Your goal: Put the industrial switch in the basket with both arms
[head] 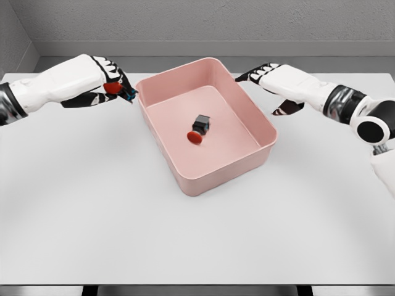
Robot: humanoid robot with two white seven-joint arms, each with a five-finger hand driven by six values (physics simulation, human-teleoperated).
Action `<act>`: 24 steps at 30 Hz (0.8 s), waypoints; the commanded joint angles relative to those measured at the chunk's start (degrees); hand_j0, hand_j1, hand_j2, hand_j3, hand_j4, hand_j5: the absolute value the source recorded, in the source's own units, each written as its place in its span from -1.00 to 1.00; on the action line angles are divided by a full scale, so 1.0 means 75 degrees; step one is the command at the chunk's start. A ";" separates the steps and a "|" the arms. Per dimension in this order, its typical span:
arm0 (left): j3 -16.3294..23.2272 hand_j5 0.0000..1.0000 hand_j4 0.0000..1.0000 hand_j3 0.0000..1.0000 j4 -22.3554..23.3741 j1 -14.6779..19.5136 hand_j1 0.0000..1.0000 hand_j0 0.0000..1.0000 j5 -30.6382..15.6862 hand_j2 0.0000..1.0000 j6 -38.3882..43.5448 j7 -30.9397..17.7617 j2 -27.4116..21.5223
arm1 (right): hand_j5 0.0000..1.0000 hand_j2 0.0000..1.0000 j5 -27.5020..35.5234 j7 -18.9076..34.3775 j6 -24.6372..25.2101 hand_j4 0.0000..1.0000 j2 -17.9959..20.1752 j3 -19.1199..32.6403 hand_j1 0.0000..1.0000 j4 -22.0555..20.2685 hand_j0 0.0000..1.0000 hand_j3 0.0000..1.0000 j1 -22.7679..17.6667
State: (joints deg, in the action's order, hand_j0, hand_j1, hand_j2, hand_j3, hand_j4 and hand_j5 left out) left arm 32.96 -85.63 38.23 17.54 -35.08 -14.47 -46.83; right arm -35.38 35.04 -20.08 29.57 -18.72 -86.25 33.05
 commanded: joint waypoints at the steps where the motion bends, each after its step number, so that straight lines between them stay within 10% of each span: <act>1: -0.0001 0.04 0.04 0.04 -0.0103 0.0012 0.04 0.04 -0.0053 0.04 0.0011 0.0008 0.0045 | 1.00 1.00 0.0054 -0.0006 -0.0123 1.00 0.0416 0.0538 1.00 -0.0008 1.00 1.00 -0.0023; 9: 0.0023 0.05 0.05 0.05 -0.0290 0.0117 0.05 0.05 -0.0053 0.05 0.0011 0.0008 0.0174 | 1.00 1.00 0.0089 -0.0006 -0.0580 1.00 0.0850 0.1628 1.00 -0.0008 1.00 1.00 -0.0973; 24: 0.0187 0.06 0.06 0.06 -0.0536 0.0352 0.06 0.06 0.0029 0.06 0.0011 -0.0215 0.1287 | 1.00 1.00 0.0089 -0.0006 -0.0569 1.00 0.0756 0.1582 1.00 0.0003 1.00 1.00 -0.0938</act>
State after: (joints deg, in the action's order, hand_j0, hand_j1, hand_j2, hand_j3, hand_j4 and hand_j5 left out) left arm 34.12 -89.58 40.96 18.15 -35.10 -15.52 -38.77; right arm -34.94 35.03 -24.38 35.28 -6.72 -86.30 26.02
